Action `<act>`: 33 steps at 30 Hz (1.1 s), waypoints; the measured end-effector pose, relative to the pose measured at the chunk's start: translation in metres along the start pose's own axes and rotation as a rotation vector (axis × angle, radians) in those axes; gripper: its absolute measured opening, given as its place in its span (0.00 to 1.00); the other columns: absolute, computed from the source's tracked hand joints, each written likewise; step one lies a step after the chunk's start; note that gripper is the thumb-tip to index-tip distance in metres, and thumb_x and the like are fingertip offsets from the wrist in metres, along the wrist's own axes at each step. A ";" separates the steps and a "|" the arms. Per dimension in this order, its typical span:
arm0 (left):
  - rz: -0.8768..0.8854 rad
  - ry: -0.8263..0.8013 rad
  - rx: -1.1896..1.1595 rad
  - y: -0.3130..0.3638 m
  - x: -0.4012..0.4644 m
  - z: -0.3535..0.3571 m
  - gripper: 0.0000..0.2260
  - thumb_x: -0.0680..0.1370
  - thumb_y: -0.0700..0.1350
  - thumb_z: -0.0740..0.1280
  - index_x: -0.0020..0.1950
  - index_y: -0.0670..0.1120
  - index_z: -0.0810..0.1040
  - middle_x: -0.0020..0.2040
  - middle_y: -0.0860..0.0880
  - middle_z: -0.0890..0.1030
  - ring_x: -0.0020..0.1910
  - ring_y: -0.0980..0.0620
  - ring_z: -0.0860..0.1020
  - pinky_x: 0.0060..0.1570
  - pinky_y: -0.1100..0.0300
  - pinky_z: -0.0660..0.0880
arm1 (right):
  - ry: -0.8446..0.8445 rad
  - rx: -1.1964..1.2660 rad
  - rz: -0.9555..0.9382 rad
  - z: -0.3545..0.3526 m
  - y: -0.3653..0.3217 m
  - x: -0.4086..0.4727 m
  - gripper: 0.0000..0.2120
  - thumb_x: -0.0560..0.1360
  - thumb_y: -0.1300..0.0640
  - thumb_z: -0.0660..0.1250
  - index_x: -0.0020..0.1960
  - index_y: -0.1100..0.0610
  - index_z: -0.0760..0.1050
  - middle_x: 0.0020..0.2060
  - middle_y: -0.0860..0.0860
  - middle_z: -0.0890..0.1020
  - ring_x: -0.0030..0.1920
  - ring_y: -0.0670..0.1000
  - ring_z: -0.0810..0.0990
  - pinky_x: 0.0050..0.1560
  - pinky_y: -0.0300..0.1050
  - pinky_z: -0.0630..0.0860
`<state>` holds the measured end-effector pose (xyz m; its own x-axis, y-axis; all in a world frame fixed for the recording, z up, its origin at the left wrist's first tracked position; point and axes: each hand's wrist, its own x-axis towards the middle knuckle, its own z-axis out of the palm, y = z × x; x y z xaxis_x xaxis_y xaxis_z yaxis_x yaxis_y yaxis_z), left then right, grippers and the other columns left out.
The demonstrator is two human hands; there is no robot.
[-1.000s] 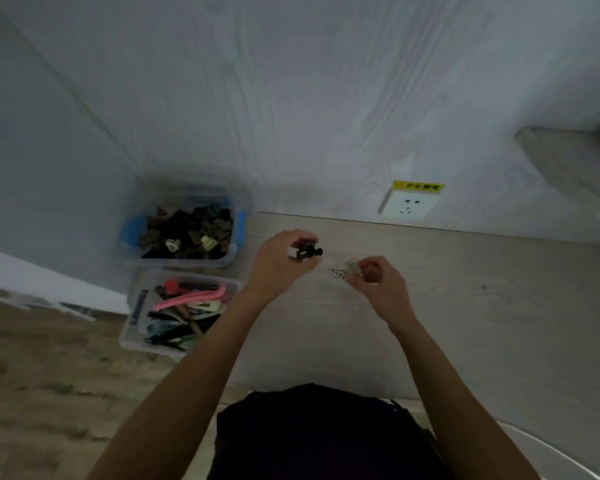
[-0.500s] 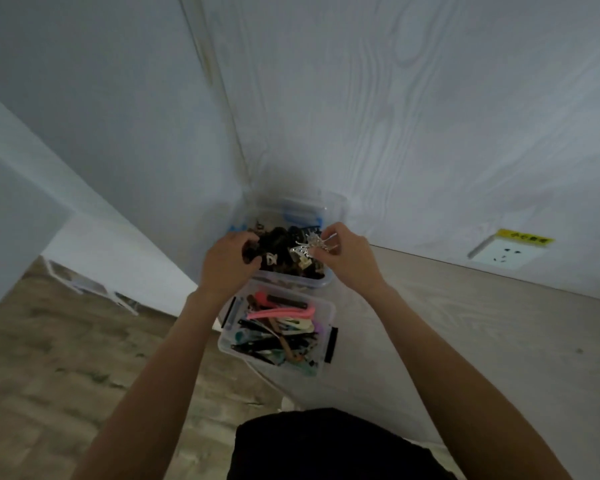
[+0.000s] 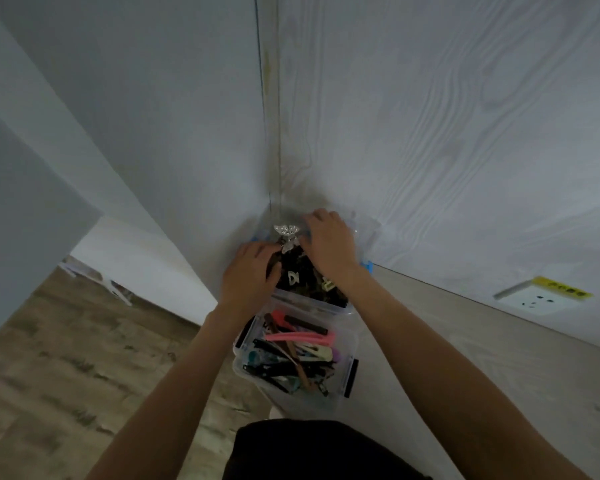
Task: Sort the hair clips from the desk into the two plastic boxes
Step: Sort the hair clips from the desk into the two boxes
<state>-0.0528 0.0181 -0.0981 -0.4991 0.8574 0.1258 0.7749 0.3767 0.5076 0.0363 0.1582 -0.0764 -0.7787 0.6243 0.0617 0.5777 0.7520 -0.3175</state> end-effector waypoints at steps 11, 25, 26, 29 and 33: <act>-0.046 -0.084 0.023 -0.005 0.004 0.008 0.22 0.77 0.47 0.63 0.70 0.41 0.67 0.69 0.42 0.70 0.69 0.43 0.66 0.65 0.52 0.66 | -0.282 -0.092 -0.280 0.025 0.010 0.009 0.16 0.78 0.55 0.54 0.58 0.59 0.77 0.57 0.54 0.80 0.55 0.55 0.78 0.57 0.50 0.71; 0.095 -0.241 0.099 -0.002 -0.001 0.029 0.26 0.79 0.57 0.47 0.76 0.49 0.52 0.76 0.50 0.59 0.75 0.50 0.55 0.74 0.53 0.54 | -0.223 -0.299 -0.102 0.007 0.056 -0.067 0.28 0.79 0.45 0.42 0.72 0.57 0.62 0.70 0.52 0.69 0.74 0.53 0.60 0.74 0.60 0.45; 0.077 -0.246 0.100 -0.001 0.001 0.029 0.28 0.78 0.58 0.45 0.76 0.48 0.53 0.76 0.49 0.59 0.75 0.50 0.55 0.74 0.53 0.55 | -0.207 -0.292 -0.098 0.004 0.053 -0.061 0.24 0.80 0.46 0.47 0.71 0.56 0.65 0.69 0.52 0.71 0.74 0.53 0.61 0.74 0.61 0.47; 0.046 -0.278 0.134 0.004 0.006 0.032 0.27 0.80 0.56 0.50 0.76 0.45 0.53 0.76 0.47 0.57 0.75 0.49 0.54 0.74 0.53 0.54 | -0.161 -0.319 -0.073 -0.001 0.048 -0.042 0.15 0.79 0.52 0.55 0.61 0.53 0.74 0.57 0.52 0.80 0.63 0.55 0.71 0.65 0.53 0.58; 0.078 -0.297 0.222 0.015 0.013 0.030 0.25 0.81 0.52 0.53 0.75 0.43 0.56 0.76 0.47 0.58 0.75 0.48 0.54 0.74 0.54 0.49 | -0.082 -0.289 0.065 -0.002 0.046 -0.036 0.07 0.72 0.56 0.66 0.48 0.52 0.81 0.39 0.50 0.84 0.47 0.56 0.76 0.48 0.48 0.61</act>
<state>-0.0365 0.0450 -0.1142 -0.3262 0.9386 -0.1126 0.8875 0.3451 0.3054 0.0912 0.1707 -0.0911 -0.7485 0.6625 -0.0298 0.6631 0.7477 -0.0352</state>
